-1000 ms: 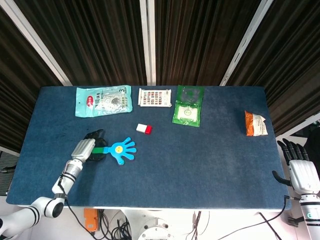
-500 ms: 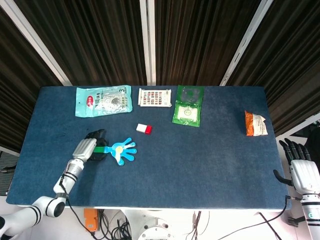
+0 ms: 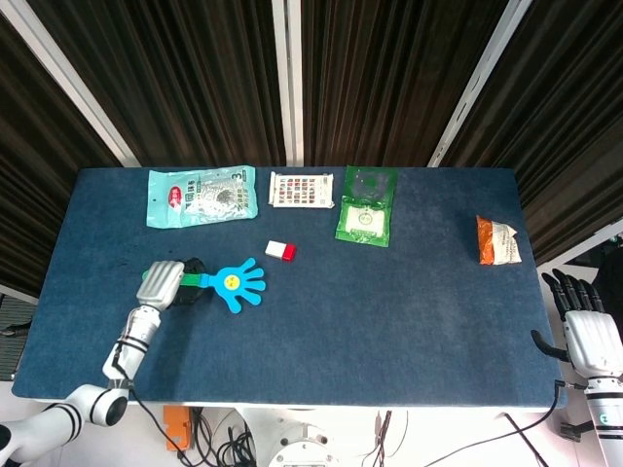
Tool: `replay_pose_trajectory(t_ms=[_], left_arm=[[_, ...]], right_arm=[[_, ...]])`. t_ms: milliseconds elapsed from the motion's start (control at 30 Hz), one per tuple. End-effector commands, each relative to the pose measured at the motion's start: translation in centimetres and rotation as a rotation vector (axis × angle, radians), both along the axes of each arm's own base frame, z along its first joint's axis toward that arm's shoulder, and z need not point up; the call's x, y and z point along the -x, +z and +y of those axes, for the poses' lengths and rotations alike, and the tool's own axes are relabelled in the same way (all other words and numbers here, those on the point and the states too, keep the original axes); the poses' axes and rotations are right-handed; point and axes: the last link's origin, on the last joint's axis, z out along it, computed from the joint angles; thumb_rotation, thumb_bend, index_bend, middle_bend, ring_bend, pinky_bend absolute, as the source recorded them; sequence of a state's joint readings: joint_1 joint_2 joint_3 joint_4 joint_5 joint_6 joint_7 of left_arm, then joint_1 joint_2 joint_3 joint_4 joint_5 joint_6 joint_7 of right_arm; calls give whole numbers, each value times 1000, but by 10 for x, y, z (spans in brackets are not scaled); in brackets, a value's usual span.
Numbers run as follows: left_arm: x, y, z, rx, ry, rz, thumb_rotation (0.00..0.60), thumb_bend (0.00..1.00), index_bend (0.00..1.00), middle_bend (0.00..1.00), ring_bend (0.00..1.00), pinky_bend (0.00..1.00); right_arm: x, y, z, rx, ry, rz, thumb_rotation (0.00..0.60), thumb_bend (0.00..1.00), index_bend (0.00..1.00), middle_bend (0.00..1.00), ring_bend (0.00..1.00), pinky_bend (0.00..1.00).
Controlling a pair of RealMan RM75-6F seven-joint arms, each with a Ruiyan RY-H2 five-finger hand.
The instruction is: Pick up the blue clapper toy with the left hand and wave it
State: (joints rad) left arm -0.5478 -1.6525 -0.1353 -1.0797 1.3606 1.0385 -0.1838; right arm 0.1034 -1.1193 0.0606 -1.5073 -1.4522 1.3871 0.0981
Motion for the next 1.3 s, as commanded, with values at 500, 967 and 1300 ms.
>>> replay_pose_trajectory(t_ms=[500, 967, 1300], left_arm=[[2, 1, 0, 13, 20, -55, 600, 355, 292, 985, 995, 1000], [-2, 10, 0, -26, 122, -419, 600, 290, 1000, 1000, 1000, 1000], [-9, 48, 7, -81, 281, -1065, 600, 287, 1000, 1000, 1000, 1000]], right_arm=[[1, 1, 0, 3, -5, -2, 600, 203, 0, 0, 0, 0], [1, -1, 1, -14, -19, 6, 600, 209, 0, 0, 0, 0], [0, -1, 1, -14, -18, 8, 600, 212, 0, 0, 0, 0]])
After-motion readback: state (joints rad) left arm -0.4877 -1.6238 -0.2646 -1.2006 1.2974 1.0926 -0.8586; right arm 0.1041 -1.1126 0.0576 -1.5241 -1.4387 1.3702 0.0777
